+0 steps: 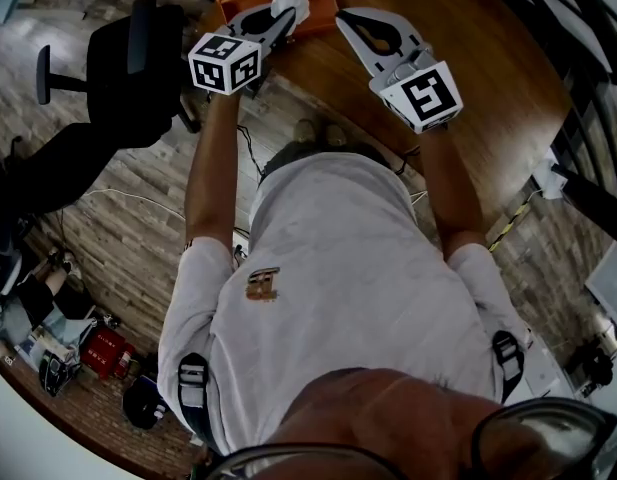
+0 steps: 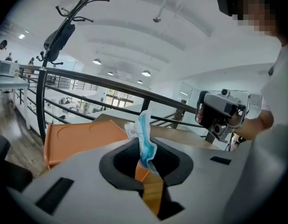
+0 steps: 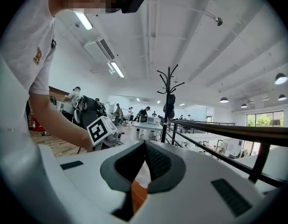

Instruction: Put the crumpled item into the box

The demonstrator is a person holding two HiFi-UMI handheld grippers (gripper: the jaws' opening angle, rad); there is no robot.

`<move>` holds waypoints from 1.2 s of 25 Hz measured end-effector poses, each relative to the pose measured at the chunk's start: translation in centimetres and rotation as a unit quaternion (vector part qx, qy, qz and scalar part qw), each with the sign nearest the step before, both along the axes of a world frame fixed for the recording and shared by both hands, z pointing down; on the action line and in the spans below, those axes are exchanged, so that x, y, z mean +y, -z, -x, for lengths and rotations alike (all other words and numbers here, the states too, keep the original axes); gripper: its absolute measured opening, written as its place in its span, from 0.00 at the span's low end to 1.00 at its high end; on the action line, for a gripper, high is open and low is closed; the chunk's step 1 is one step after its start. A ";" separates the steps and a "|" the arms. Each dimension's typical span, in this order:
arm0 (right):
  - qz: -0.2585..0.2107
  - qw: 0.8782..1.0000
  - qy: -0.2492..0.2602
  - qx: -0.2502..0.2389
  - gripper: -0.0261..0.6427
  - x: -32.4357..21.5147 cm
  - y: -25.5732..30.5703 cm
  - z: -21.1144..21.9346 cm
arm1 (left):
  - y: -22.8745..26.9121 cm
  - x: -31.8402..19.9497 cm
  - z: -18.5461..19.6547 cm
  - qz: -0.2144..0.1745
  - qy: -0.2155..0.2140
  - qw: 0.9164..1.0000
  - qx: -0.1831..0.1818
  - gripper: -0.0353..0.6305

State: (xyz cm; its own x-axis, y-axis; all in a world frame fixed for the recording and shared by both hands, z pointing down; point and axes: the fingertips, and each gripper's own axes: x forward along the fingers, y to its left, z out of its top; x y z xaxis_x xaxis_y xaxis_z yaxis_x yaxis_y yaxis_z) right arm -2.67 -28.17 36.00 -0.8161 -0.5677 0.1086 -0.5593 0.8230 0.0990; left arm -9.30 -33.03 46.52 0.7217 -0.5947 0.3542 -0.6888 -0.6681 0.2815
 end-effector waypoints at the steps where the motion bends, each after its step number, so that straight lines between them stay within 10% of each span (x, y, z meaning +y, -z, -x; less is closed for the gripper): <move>1: -0.005 1.000 0.001 0.003 0.09 -0.1 -0.1 0.1 | -0.4 -0.3 0.0 0.008 -0.002 1.000 -0.004 0.17; 30: -0.019 0.999 -0.043 0.018 0.09 -1.7 -0.8 -1.8 | -8.2 -3.8 -0.8 0.198 -0.015 0.979 -0.054 0.17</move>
